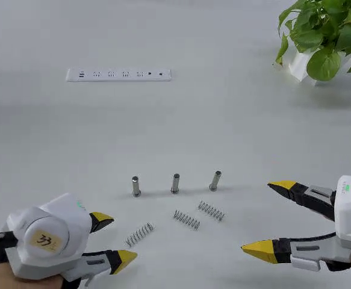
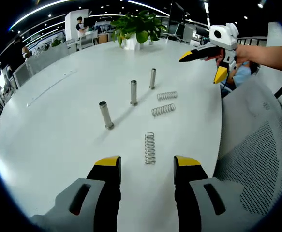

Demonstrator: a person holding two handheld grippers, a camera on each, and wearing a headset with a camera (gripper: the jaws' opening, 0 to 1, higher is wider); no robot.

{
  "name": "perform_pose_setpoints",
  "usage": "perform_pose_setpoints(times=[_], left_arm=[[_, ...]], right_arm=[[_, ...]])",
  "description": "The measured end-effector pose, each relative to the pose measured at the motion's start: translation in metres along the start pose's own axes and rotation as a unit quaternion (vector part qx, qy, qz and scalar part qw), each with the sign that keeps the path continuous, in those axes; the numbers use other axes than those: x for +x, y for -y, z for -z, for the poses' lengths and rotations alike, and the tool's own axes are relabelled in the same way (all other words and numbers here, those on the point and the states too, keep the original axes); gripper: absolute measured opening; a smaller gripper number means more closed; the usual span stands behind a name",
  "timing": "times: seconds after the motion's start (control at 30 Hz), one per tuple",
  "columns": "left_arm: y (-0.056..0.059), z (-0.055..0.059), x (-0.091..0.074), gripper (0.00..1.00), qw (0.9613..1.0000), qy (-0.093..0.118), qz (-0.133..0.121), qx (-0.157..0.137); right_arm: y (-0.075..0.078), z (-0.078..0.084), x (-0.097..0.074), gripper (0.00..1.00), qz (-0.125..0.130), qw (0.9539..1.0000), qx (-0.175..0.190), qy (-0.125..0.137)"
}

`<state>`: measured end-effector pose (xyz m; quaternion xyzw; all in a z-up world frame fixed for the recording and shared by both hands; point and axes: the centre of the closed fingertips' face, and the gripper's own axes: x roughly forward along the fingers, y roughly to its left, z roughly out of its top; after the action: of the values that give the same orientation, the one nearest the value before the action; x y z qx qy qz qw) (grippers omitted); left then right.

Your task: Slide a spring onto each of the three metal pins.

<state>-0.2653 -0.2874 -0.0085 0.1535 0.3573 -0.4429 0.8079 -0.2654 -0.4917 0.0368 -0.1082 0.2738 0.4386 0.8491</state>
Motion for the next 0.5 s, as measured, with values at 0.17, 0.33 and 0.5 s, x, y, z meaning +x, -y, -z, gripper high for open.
perform_pose_setpoints(times=[0.17,0.33,0.5], left_arm=[[-0.001,0.003,0.008,0.29,0.9995,-0.025,-0.006,0.019],[0.0,0.006,0.014,0.24,0.9988,-0.043,-0.005,0.021],[0.002,0.011,0.017,0.18,0.9978,-0.062,0.0,0.021]], right_arm=[[-0.001,0.0,0.0,0.82,0.002,1.0,0.002,0.001],[-0.001,0.001,-0.001,0.81,0.003,1.0,0.004,0.001],[0.001,0.002,-0.002,0.81,0.006,1.0,0.006,0.002]])
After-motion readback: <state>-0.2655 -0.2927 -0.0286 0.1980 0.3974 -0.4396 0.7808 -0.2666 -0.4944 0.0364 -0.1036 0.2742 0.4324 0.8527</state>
